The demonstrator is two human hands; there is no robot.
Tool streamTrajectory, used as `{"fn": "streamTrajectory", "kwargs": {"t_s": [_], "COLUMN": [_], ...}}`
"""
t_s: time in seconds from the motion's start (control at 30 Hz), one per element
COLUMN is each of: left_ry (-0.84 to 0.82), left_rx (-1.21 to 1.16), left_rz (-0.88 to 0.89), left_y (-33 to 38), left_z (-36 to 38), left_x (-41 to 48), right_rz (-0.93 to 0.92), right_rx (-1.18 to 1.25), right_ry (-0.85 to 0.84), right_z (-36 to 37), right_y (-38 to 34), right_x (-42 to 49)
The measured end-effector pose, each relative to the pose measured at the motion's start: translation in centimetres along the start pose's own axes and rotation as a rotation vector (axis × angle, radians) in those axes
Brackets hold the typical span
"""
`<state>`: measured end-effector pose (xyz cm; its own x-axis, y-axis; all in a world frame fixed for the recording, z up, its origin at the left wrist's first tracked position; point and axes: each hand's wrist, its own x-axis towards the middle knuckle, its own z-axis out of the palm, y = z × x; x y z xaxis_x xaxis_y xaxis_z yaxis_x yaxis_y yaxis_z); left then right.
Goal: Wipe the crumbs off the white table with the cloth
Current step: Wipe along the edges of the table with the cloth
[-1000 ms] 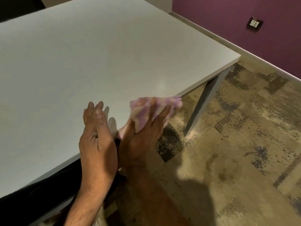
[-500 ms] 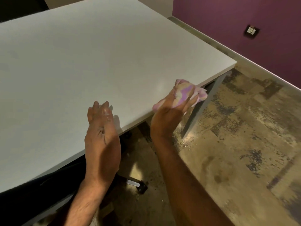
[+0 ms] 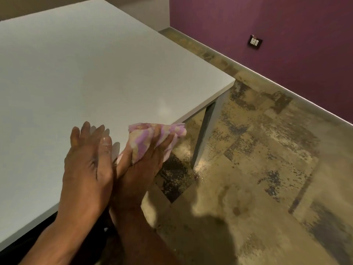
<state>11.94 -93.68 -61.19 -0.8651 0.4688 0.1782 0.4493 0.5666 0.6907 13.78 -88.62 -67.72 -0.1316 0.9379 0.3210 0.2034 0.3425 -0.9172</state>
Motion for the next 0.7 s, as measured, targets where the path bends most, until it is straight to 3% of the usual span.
{"fn": "streamTrajectory", "kwargs": {"t_s": [0.27,0.37,0.7], "left_ry": [-0.061,-0.053,0.025], "left_rx": [0.230,0.287,0.258], "left_rz": [0.161,0.209,0.289], "left_y": [1.8,1.3,-2.1], "left_z": [2.8,3.9,5.2], "left_x": [3.1,4.3,6.2], "right_rz": [0.030,0.118,0.143], "right_rx": [0.105,0.113,0.066], "right_ry": [0.099,0.106,0.107], "right_z": [-0.3,-0.6,-2.7], "right_y": [2.9,3.6,6.3], "right_x": [6.9,9.7,19.1]}}
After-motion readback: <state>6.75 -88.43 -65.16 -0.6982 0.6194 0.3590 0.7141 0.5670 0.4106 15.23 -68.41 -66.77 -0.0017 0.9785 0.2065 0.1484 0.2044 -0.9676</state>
